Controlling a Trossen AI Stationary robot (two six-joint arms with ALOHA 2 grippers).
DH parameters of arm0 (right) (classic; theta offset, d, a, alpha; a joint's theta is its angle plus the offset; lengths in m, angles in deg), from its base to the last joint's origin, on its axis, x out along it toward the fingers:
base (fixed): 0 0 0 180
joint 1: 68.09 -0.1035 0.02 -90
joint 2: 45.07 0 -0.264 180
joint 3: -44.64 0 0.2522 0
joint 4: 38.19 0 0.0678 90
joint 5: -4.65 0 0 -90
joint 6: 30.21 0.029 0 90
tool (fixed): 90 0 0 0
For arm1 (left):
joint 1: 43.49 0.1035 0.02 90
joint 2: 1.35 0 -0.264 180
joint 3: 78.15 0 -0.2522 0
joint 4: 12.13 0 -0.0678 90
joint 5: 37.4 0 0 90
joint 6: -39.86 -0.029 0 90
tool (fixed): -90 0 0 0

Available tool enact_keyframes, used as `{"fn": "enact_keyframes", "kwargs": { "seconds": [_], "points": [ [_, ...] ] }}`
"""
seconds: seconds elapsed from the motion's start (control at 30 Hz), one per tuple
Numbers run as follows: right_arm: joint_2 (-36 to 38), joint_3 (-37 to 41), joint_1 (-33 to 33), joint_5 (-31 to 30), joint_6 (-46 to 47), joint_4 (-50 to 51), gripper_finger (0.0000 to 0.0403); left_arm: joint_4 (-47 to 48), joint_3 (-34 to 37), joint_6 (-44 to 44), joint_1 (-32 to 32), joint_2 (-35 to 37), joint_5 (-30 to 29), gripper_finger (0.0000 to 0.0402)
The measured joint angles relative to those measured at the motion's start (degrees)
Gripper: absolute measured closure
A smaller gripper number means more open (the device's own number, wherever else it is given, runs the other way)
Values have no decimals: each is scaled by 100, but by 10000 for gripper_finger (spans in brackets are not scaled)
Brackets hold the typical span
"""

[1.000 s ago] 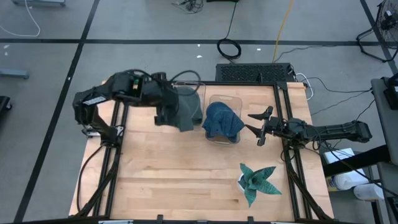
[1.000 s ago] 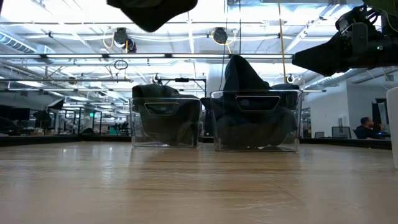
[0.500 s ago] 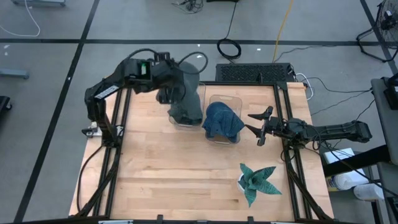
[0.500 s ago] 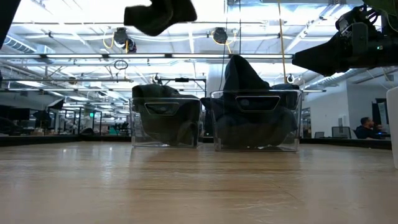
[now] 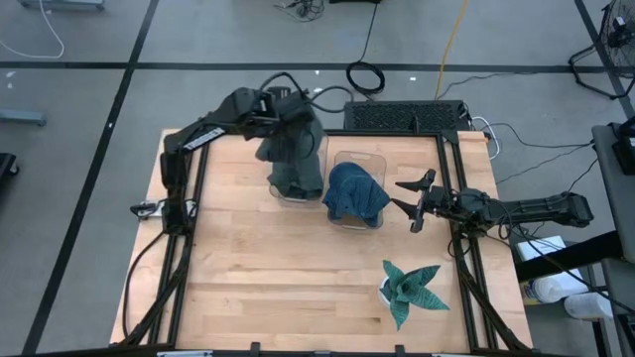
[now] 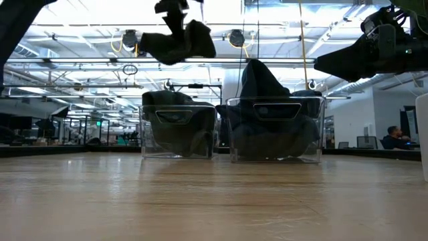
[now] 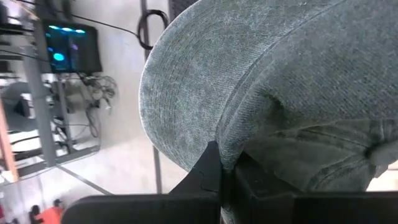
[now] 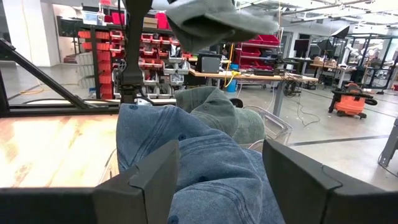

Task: Pick & Place hat
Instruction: Put the black cap into the left transparent bin

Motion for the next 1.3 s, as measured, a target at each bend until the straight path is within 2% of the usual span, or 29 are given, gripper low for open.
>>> {"fn": "enact_keyframes", "kwargs": {
  "seconds": [0.3,0.5,0.87,1.3],
  "points": [
    [0,-1,0,0,0,0,181,-11,71,63,63,-322,190,398],
    [0,-1,-2,0,0,0,181,-44,831,23,76,-341,181,398],
    [0,0,0,0,0,0,181,-898,1839,242,122,-345,380,398],
    [2,-1,0,0,0,-2,181,-2433,3305,183,68,-334,517,398]
  ]
}}
